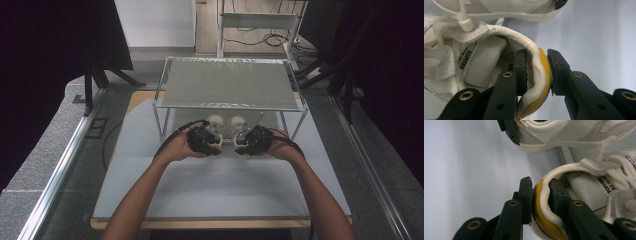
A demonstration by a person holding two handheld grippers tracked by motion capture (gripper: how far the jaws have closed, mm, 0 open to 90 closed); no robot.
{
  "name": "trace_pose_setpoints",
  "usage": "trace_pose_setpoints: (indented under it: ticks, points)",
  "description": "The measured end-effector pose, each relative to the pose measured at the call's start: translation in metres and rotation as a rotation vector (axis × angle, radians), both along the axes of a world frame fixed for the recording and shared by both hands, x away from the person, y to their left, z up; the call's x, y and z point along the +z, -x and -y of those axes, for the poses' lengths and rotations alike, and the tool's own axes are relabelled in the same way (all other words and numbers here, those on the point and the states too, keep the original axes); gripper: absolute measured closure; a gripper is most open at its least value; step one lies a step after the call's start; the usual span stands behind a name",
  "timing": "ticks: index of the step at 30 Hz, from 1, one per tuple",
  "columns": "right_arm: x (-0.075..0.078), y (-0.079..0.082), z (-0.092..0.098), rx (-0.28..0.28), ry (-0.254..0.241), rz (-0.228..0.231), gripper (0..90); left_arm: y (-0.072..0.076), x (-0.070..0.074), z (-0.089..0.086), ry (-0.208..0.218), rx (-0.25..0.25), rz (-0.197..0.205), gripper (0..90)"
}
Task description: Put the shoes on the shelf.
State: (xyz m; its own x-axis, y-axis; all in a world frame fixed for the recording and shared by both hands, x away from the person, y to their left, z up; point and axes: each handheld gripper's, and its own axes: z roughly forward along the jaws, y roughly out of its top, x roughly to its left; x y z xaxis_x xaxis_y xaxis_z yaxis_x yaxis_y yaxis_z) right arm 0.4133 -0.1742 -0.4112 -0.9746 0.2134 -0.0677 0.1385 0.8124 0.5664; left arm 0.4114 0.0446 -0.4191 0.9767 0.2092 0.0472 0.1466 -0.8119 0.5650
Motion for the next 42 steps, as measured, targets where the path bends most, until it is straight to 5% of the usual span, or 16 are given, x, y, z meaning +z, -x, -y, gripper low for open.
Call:
trace_pose_setpoints:
  ticks: [15, 21, 32, 35, 38, 42]
  points:
    - [-0.014, -0.016, -0.008, -0.023, 0.015, 0.012, 73.7, -0.017, -0.016, 0.007, 0.001, 0.024, -0.018, 69.4]
    - [-0.022, -0.022, -0.012, -0.036, 0.019, 0.01, 73.7, -0.026, -0.023, 0.007, 0.003, 0.011, 0.013, 69.7]
    - [-0.027, -0.024, -0.016, -0.042, 0.007, 0.021, 65.6, -0.024, -0.028, 0.01, 0.014, -0.01, 0.016, 69.1]
    - [-0.027, -0.023, -0.017, -0.047, 0.006, 0.024, 64.3, -0.023, -0.023, 0.006, 0.042, 0.036, 0.082, 62.4]
    - [-0.026, -0.021, -0.017, -0.068, 0.006, 0.07, 56.4, -0.024, -0.022, 0.004, 0.033, 0.043, 0.1, 49.3]
    - [-0.024, -0.017, -0.017, -0.091, 0.005, 0.104, 46.4, -0.018, -0.02, 0.001, 0.077, 0.113, 0.112, 40.5]
